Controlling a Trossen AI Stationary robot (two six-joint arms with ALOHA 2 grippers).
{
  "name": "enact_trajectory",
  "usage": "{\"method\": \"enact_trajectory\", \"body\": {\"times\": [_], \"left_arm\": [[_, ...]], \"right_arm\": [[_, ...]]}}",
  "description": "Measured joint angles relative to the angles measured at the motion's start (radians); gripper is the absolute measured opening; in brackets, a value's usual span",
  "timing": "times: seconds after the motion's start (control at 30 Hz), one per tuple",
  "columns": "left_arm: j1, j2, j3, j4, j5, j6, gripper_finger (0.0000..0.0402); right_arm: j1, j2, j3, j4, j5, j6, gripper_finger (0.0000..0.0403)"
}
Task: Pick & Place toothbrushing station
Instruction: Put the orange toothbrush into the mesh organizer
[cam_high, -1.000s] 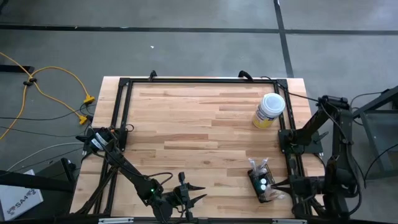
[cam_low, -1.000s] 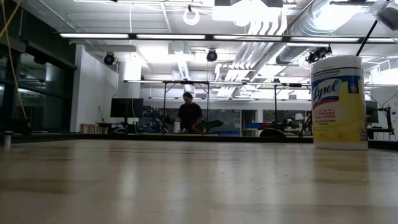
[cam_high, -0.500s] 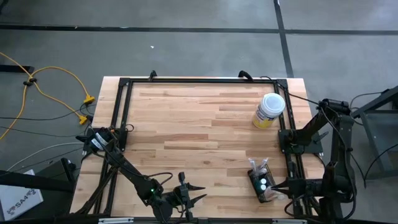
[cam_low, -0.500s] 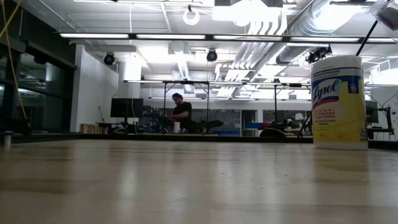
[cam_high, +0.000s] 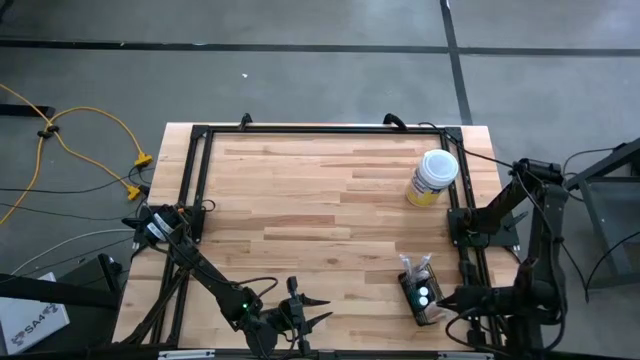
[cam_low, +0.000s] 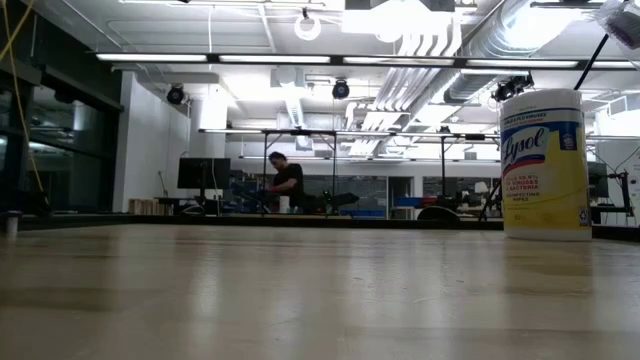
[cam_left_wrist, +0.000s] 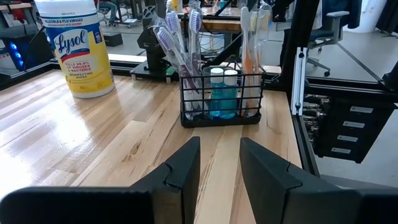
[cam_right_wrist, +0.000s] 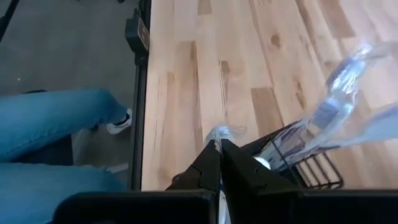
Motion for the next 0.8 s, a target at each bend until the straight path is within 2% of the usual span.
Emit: {"method": "enact_trajectory", "body": {"times": [0.3, 0.8], "left_arm": [[0.0, 0.0, 0.0, 0.0, 0.0, 0.0, 0.0108], [0.0, 0.0, 0.0, 0.0, 0.0, 0.0, 0.0108]], "right_arm": [[-0.03, 0.0, 0.0, 0.016, -0.089, -0.001, 0.0002], [-0.05, 0.0, 0.0, 0.035, -0.155, -0.034, 0.0002]]}}
